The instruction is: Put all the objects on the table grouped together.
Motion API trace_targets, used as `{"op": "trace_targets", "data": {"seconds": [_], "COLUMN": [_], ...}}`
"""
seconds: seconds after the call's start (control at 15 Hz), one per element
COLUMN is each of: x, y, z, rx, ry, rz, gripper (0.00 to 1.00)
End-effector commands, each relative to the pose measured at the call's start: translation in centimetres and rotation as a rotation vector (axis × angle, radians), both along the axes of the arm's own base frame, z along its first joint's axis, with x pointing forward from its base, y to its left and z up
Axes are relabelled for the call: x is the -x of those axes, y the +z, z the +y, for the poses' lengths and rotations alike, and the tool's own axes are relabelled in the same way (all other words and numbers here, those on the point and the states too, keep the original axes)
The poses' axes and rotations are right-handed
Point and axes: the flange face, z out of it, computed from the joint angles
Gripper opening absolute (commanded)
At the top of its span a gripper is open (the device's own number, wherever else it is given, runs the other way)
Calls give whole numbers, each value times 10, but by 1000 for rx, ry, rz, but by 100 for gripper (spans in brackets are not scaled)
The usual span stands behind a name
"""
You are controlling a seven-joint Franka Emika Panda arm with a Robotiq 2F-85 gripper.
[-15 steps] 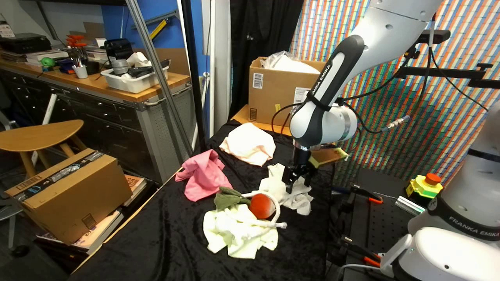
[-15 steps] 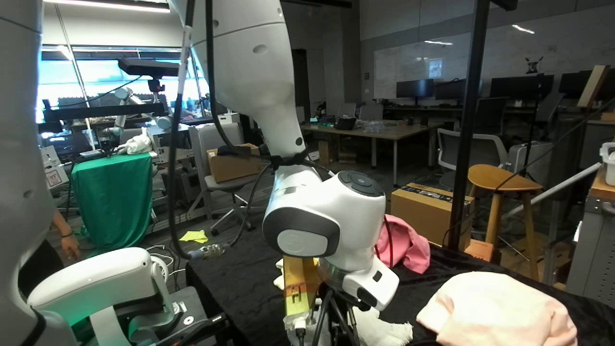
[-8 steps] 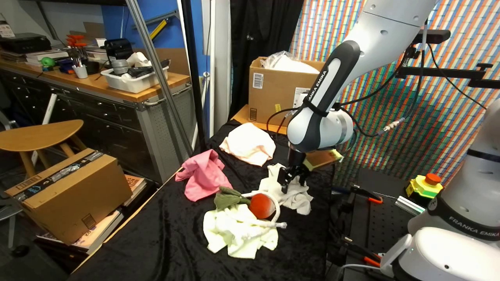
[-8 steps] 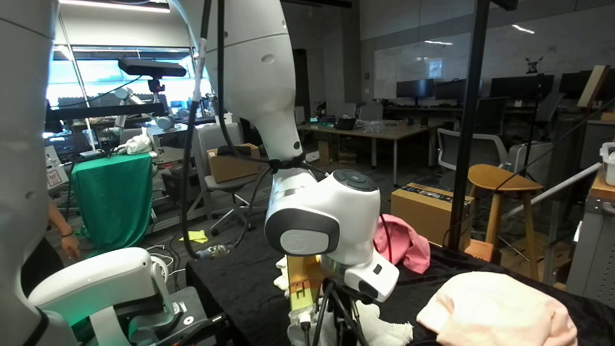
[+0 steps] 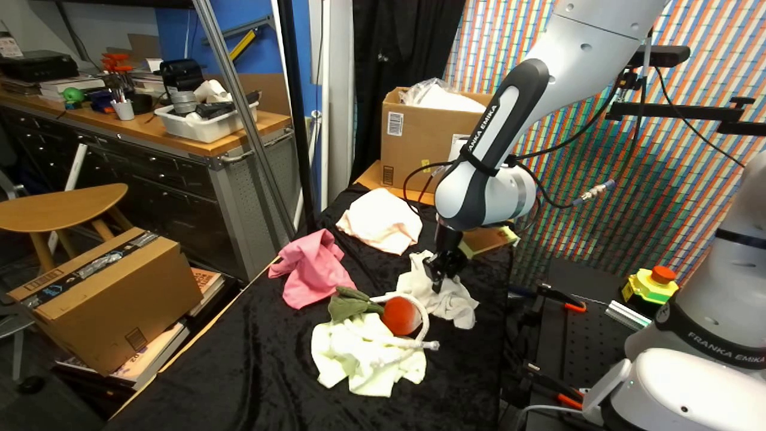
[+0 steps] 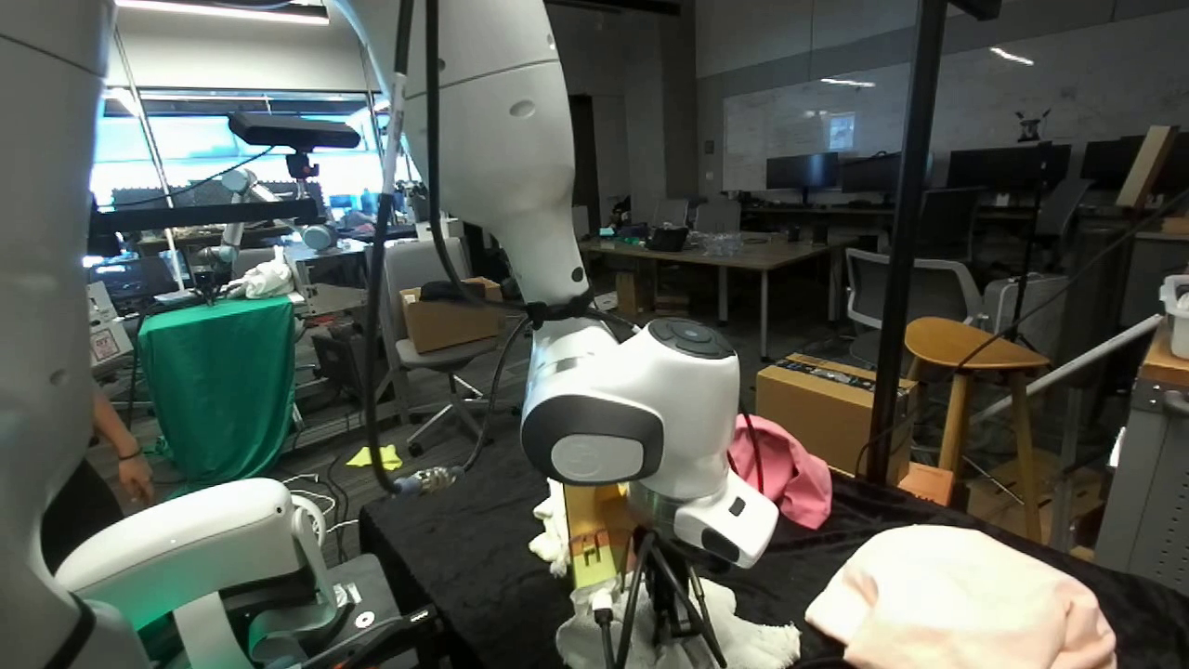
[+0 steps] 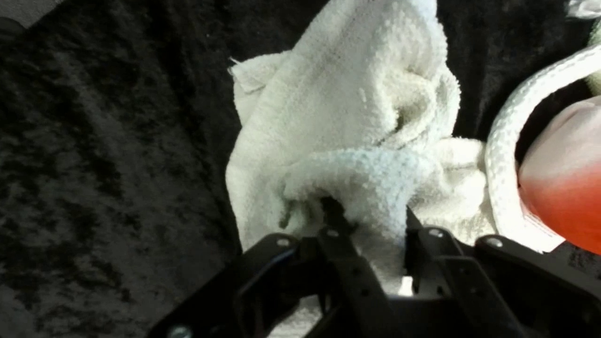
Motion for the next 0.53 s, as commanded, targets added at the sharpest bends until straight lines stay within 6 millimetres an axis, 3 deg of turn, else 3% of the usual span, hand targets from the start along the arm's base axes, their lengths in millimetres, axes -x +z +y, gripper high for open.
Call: {"op": "trace_targets", "data": {"seconds": [0.0, 0.2, 0.47], "x": [-13, -24, -38], "y": [17, 37, 80], "z": [10, 23, 55], "rx": [17, 42, 55], "ry": [48, 142, 316], "rz": [-25, -36, -54], "gripper": [6, 7, 7]}}
